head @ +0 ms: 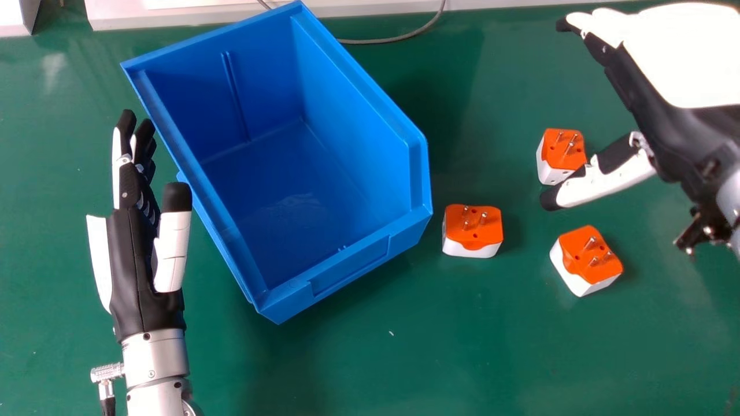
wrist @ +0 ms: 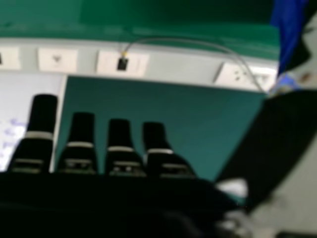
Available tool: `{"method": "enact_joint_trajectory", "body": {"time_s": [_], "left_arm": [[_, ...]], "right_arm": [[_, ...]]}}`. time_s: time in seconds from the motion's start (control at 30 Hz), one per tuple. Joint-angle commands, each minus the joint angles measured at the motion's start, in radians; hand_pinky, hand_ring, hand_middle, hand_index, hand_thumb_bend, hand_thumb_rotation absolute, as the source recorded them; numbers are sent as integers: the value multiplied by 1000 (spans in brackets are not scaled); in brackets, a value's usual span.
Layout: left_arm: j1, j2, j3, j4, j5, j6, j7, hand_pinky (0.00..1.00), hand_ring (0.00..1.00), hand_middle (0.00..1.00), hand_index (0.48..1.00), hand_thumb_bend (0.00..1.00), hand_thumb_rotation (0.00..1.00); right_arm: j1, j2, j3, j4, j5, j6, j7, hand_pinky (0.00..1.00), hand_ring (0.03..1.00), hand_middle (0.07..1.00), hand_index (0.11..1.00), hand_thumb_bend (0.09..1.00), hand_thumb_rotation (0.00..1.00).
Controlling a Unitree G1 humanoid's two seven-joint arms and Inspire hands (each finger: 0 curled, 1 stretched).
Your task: Pick all objects and put in blue box
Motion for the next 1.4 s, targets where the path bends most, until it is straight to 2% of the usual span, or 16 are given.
{"method": "enact_joint_trajectory", "body": {"time_s": [0.0,0.13,0.17,0.27,0.4,0.63,0.77,0.87,0.97,1.03,1.1,1.23,1.37], "left_arm": [[-6,-9,-18,-18,6,-9,-10,976,951,936,955,938,921],[-2,-14,-25,-22,0,-6,-17,978,950,935,954,938,919],[-1,-14,-26,-23,0,-6,-18,986,954,936,954,939,917],[1,-12,-26,-21,2,-9,-18,990,955,936,955,941,918],[2,-13,-27,-23,-4,-8,-20,995,956,936,953,942,916],[0,-6,-24,-25,3,-5,-14,994,955,935,952,944,916],[-2,-3,-23,-24,7,-5,-10,994,955,936,953,949,920],[-4,-4,-21,-26,4,-1,-8,988,955,937,954,946,925],[-5,-1,-16,-23,10,-3,3,989,956,937,955,948,926],[-5,-1,-12,-23,10,-4,9,990,957,938,956,947,929],[-5,-1,-10,-24,9,-5,12,988,957,937,956,947,929],[-4,3,-6,-18,18,-12,22,983,953,936,956,945,928],[-3,3,-6,-21,19,-11,25,972,950,935,954,936,927]], "right_arm": [[-48,-20,12,22,1,9,18,703,864,893,883,933,272],[-81,-37,35,84,19,16,50,691,861,894,884,934,242],[-95,-49,45,112,27,10,63,683,864,900,886,921,208],[-118,-73,68,169,45,-2,78,683,863,900,887,916,196],[-138,-97,101,234,59,-13,73,693,860,894,888,912,191],[-190,-106,160,358,64,1,67,710,872,899,890,912,191],[-239,-118,196,500,77,-38,-7,708,878,901,891,910,187],[-285,-122,213,642,91,-84,-136,710,877,902,887,896,179],[-338,-128,217,778,120,-129,-253,714,876,902,884,889,172],[-379,-129,220,864,143,-143,-309,713,876,904,881,873,156],[-418,-128,224,937,167,-151,-342,719,881,908,881,864,154],[-490,-138,258,1051,184,-175,-394,729,902,922,880,839,144],[-542,-146,291,1142,202,-206,-436,720,915,929,874,829,154]]}}
